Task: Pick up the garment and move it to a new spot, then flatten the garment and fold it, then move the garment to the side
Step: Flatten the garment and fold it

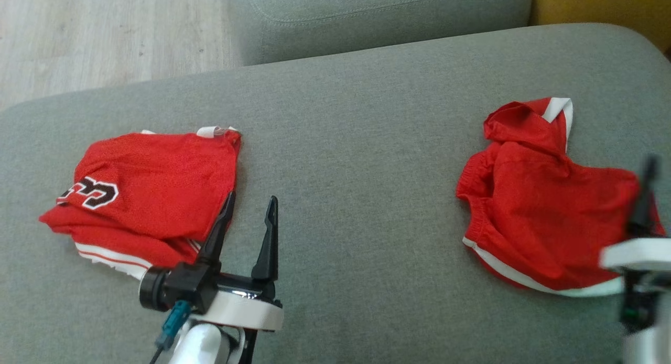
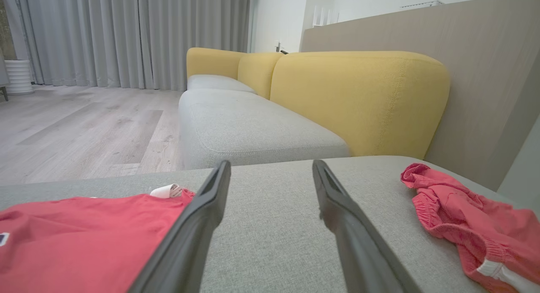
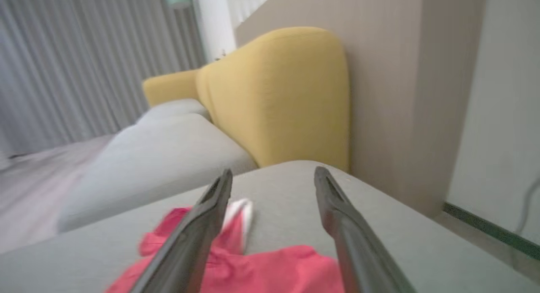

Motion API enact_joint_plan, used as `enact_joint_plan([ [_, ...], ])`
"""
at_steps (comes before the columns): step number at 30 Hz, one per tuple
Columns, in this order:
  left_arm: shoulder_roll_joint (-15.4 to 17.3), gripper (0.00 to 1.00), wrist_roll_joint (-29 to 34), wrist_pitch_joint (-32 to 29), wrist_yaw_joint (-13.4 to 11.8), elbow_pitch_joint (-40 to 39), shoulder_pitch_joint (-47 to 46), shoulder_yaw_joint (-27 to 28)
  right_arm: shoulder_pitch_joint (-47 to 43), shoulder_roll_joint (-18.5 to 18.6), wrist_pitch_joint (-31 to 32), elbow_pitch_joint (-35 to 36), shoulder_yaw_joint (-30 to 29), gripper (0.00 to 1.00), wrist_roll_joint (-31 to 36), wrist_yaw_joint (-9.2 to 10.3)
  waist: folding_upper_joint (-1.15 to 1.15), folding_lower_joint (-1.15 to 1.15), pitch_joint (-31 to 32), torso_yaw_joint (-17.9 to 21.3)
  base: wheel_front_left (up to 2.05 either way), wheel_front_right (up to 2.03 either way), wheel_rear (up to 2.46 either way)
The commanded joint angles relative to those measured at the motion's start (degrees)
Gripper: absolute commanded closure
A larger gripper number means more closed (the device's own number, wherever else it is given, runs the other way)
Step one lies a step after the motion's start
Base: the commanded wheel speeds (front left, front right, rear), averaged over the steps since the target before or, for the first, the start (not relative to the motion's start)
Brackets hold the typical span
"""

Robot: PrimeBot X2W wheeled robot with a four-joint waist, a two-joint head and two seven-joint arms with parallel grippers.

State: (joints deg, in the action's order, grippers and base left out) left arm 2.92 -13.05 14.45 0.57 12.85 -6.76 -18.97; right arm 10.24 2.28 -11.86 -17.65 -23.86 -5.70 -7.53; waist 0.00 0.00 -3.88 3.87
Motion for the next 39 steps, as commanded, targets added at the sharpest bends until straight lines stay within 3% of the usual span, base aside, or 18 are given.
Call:
enact_joint_plan([
  [1, -0.04, 0.0, 0.06, 0.55, 0.11, -1.52, -2.37, 1.71, 1.21, 0.6, -1.06, 3.26, 5.14, 0.0, -1.71, 0.04, 0.0, 0.0, 0.03, -0.14, 0.0, 0.0, 0.0],
  [6, -0.04, 0.0, 0.05, 0.55, 0.21, -1.31, -2.63, 1.41, -3.5, 0.6, -1.49, 6.94, 21.02, 0.0, -6.36, 0.04, 0.0, 0.0, 0.02, -0.97, 0.0, 0.0, 0.0],
  [10, -0.04, 0.0, -0.05, 0.55, 0.12, -1.27, -2.86, 1.13, -6.03, 0.6, 1.08, 6.1, 28.0, 0.0, -6.24, 0.04, 0.0, 0.0, -0.15, -1.92, 0.0, 0.0, 0.0],
  [22, -0.04, 0.0, -0.49, 0.55, -0.01, -1.59, -3.93, 0.29, -2.24, 0.6, 12.99, -5.1, 28.76, 0.0, -4.37, 0.04, 0.0, 0.0, -2.8, -5.2, 0.0, 0.0, 0.0],
  [27, -0.04, 0.0, -0.66, 0.55, -0.07, -1.6, -4.42, -0.02, 0.71, 0.6, 13.38, -9.98, 27.18, 0.0, -4.63, 0.04, 0.0, 0.0, -3.94, -6.28, 0.0, 0.0, 0.0],
  [28, -0.04, 0.0, -0.65, 0.55, -0.05, -1.57, -4.5, -0.07, 1.35, 0.6, 12.98, -10.93, 27.04, 0.05, -4.71, 0.04, 0.0, 0.0, -4.09, -6.43, 0.0, 0.0, 0.0],
  [29, -0.04, 0.0, -0.63, 0.55, -0.03, -1.53, -4.57, -0.11, 2.07, 0.6, 12.27, -11.73, 26.9, 0.83, -4.93, 0.04, 0.0, 0.0, -4.19, -6.54, 0.0, 0.0, 0.0],
  [30, -0.04, 0.0, -0.61, 0.55, -0.02, -1.49, -4.62, -0.15, 2.78, 0.6, 11.36, -12.49, 26.82, 1.0, -5.17, 0.04, 0.0, 0.0, -4.27, -6.64, 0.0, 0.0, 0.0],
  [39, -0.04, 0.0, 0.03, 0.55, 0.32, -0.89, -4.99, 0.08, 7.5, 0.6, 3.4, -16.07, 34.68, 1.0, -10.43, 0.04, 0.0, 0.0, -3.81, -7.12, 0.0, 0.0, 0.0],
])
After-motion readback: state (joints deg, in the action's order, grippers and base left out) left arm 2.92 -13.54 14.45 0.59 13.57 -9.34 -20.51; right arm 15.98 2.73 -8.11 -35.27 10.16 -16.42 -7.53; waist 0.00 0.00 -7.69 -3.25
